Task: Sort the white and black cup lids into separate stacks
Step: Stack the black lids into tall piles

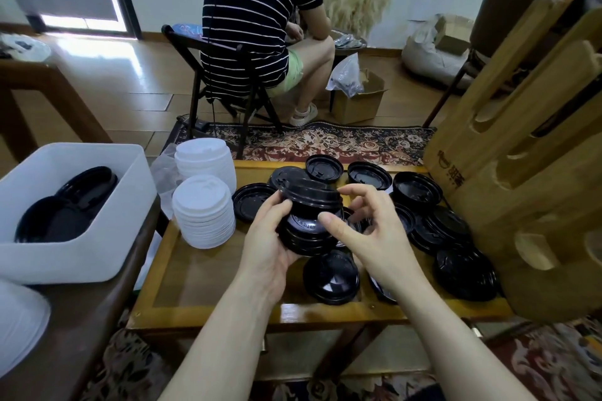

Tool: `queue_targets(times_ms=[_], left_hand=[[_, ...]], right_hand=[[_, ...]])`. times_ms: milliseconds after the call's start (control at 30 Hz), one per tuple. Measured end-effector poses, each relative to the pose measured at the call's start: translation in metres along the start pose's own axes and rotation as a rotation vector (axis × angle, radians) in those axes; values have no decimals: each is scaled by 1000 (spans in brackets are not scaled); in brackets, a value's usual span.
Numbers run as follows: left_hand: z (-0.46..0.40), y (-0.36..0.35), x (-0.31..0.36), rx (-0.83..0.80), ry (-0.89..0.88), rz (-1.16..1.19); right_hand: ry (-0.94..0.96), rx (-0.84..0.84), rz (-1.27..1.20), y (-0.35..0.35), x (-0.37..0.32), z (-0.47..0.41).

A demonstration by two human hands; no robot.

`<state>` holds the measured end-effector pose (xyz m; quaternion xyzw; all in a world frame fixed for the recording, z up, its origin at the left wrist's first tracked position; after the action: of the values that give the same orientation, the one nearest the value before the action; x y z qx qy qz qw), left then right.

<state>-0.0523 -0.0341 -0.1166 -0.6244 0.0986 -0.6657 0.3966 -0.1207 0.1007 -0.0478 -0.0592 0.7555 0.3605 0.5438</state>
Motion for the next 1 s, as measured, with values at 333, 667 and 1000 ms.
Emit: queue_targets(times_ms=[333, 667, 1000], left_hand=[[4, -5, 2, -15, 4, -58], [8, -13, 0, -27, 10, -49], [8, -14, 2, -32, 3, -56]], right_hand=[[8, -105, -367, -15, 12, -11], [122, -64, -32, -12, -9, -3], [-284, -45, -484, -14, 33, -1]])
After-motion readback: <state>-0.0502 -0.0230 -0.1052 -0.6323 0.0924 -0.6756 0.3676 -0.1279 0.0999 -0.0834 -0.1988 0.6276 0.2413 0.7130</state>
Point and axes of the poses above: each hand's wrist, its own z-axis away from the middle knuckle, its own y-axis out of the back of the hand, x = y × z, the point moved 10 cm from there along -z, towards the middle knuckle, and after that the axes turned 8 degrees about -x, right-handed, at the moved point
